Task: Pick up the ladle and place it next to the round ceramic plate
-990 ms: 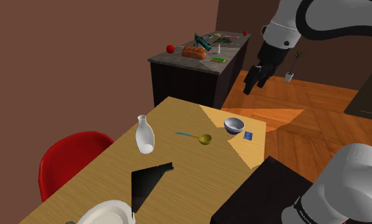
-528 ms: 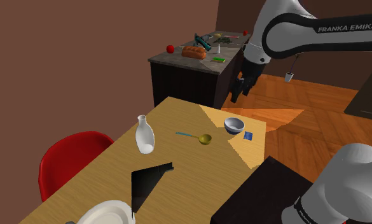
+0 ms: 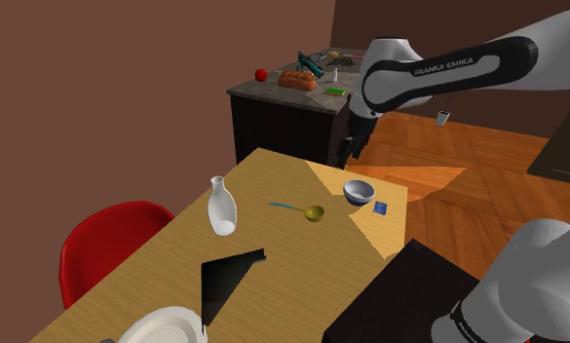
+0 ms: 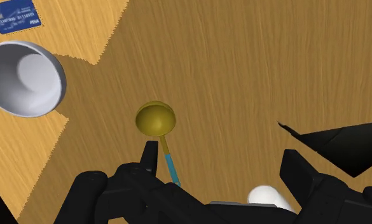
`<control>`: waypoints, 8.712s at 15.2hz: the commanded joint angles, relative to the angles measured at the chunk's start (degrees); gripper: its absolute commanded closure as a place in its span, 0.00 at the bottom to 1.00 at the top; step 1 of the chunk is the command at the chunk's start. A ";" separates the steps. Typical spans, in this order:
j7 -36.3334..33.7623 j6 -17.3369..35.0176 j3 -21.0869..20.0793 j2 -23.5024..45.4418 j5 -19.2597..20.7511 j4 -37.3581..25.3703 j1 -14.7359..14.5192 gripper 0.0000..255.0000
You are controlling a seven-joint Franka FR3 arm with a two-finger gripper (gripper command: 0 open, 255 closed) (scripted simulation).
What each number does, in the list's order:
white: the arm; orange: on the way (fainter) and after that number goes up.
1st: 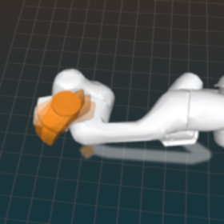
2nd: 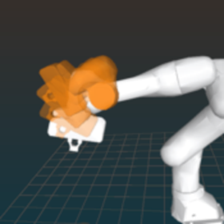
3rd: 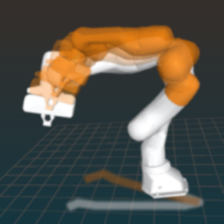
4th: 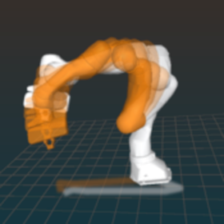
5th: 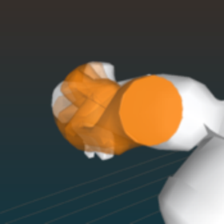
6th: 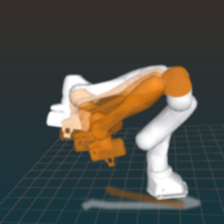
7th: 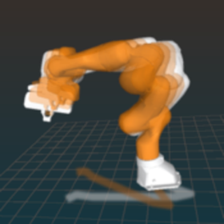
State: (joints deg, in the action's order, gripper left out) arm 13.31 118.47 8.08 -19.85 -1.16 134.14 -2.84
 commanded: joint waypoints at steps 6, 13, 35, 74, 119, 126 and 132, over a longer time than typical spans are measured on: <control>7.96 7.47 2.26 16.12 -3.63 -5.32 -0.94 0.00; 15.73 11.12 2.13 32.38 -8.25 -14.26 -0.20 0.00; 25.05 12.69 -2.55 69.84 -12.01 -43.55 3.76 0.00; 23.51 3.88 -1.20 58.15 -10.42 -40.73 2.87 1.00; -17.96 31.77 -19.32 30.66 -15.05 7.98 -29.07 1.00; -16.84 37.03 -19.42 36.52 -15.49 7.42 -29.16 1.00; -15.87 41.26 -19.52 41.79 -15.81 6.40 -29.15 1.00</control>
State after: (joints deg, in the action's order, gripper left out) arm -2.75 159.05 -11.43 21.05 -16.92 140.76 -32.02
